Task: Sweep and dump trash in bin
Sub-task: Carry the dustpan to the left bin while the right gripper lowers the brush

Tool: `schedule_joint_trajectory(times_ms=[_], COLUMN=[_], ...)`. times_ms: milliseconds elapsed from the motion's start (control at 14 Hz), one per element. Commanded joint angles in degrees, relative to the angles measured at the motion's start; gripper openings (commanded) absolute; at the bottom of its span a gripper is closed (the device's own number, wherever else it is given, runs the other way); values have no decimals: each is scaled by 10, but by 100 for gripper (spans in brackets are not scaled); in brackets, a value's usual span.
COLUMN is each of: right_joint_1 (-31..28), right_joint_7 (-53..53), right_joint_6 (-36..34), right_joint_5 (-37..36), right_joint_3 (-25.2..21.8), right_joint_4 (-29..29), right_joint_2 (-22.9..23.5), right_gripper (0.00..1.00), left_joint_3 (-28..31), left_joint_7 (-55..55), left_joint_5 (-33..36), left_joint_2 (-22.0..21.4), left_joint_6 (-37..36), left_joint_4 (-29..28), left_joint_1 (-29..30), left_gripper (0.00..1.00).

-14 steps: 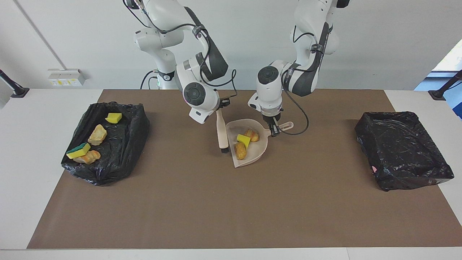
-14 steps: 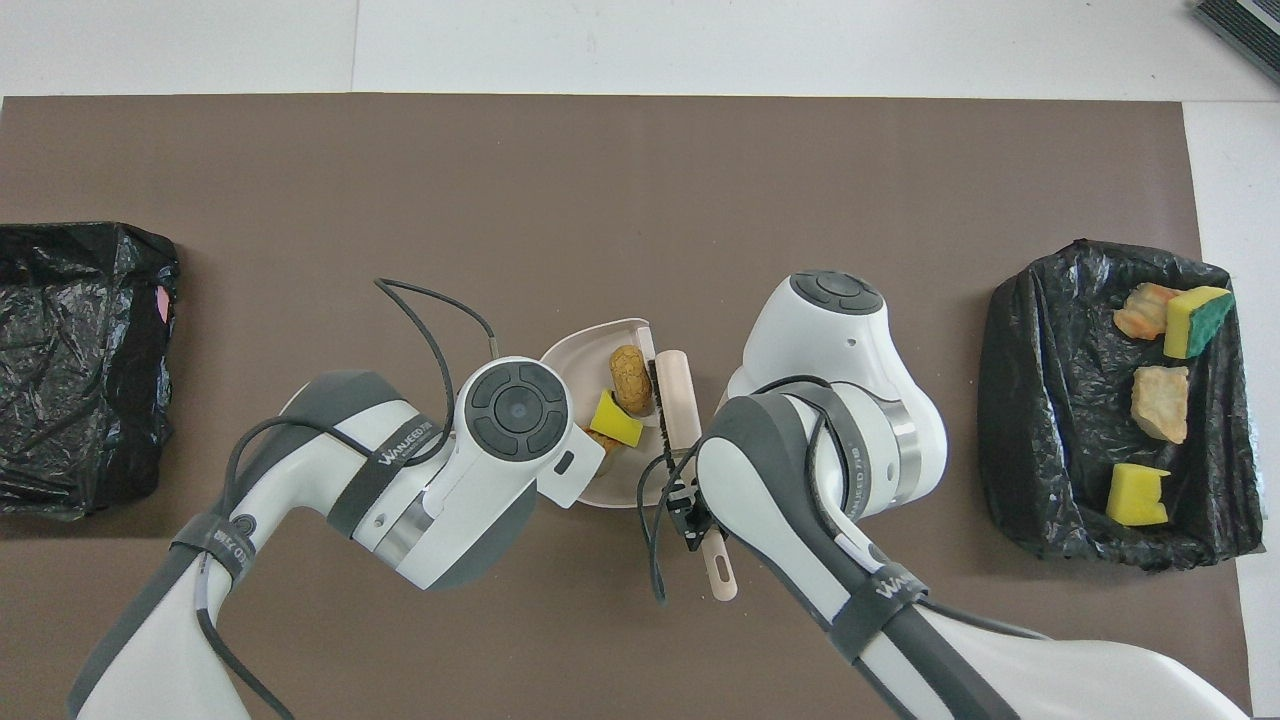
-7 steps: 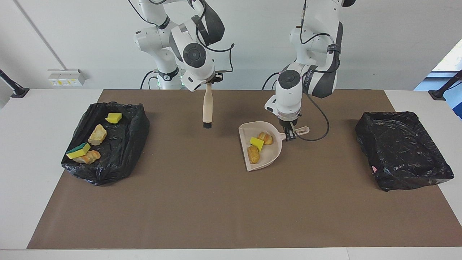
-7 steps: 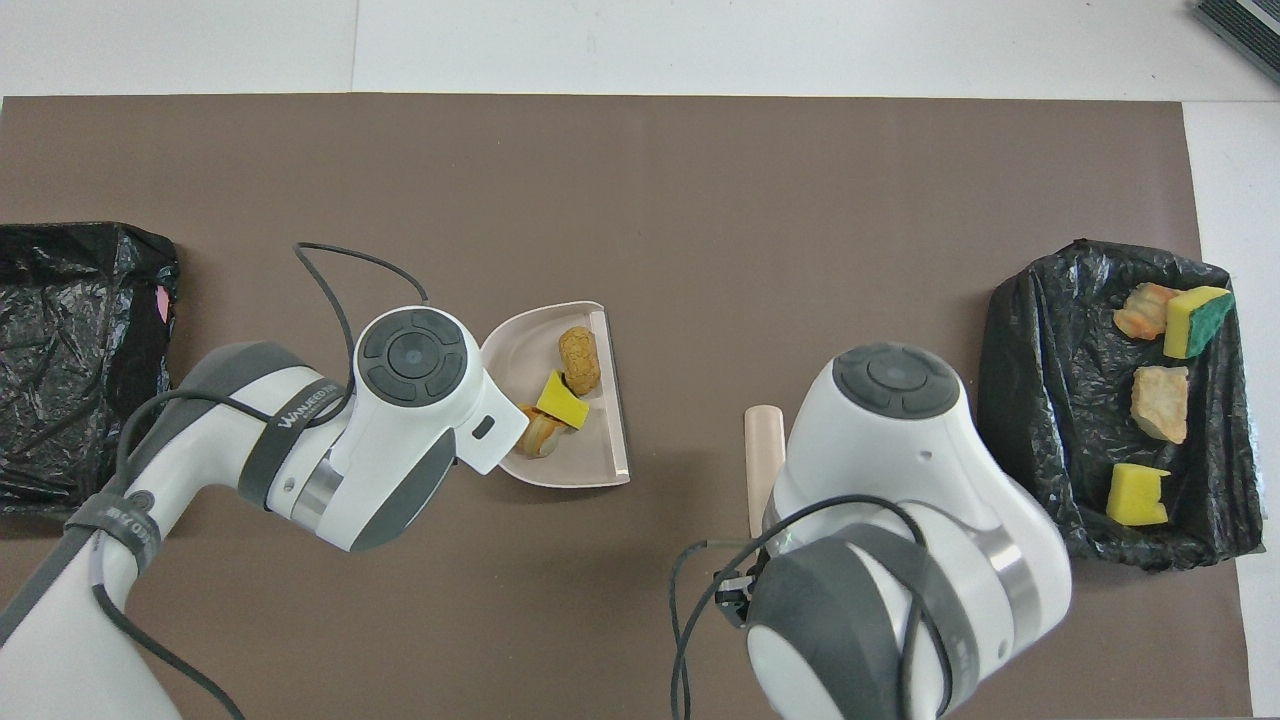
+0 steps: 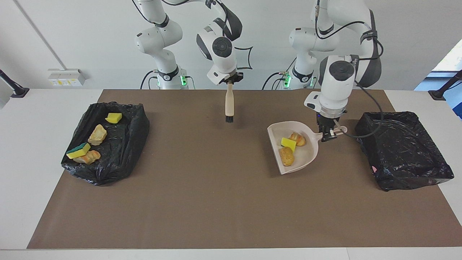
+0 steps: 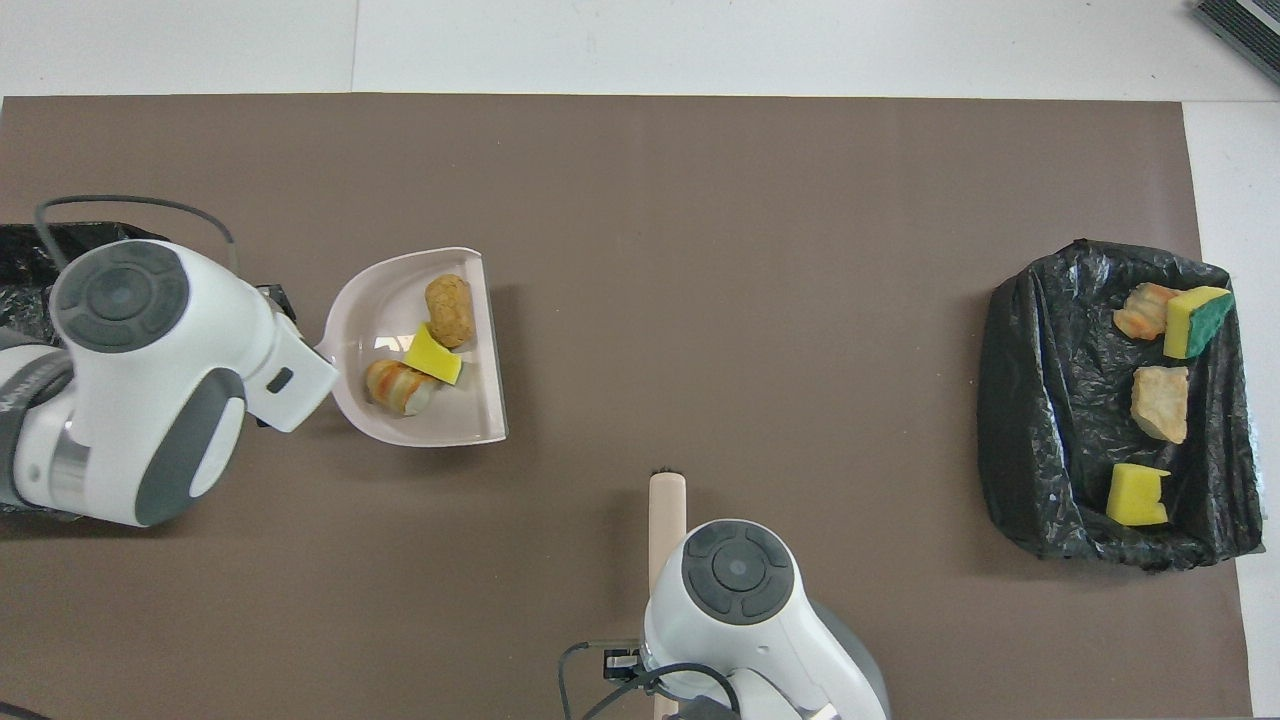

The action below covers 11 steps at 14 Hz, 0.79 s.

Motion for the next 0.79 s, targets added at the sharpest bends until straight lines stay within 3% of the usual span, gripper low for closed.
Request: schedule_joint_trajectory(times_ms=[0,214,571,714], right_joint_1=[24,30,32,29], right_joint_7=[4,-9,-38,-40], right_joint_6=[54,59,75,80], right_joint_5=[11,11,10,10], right_joint_3=[-3,-3,-3,-3], right_joint_4=[2,-4,-20,-20], right_joint_2=[42,51,63,65], right_gripper=[0,0,0,10], left_joint_3=[-5,-4,-5,-2], left_joint_7=[22,94,240,234], left_joint_5=[3,3,9,50], left_joint_2=[-31,-23,40,51], left_joint_6=[-4,23,22,36], left_joint_4=[-1,21,139,150], left_joint_1=[108,208,346,352], left_gripper=[0,0,0,0])
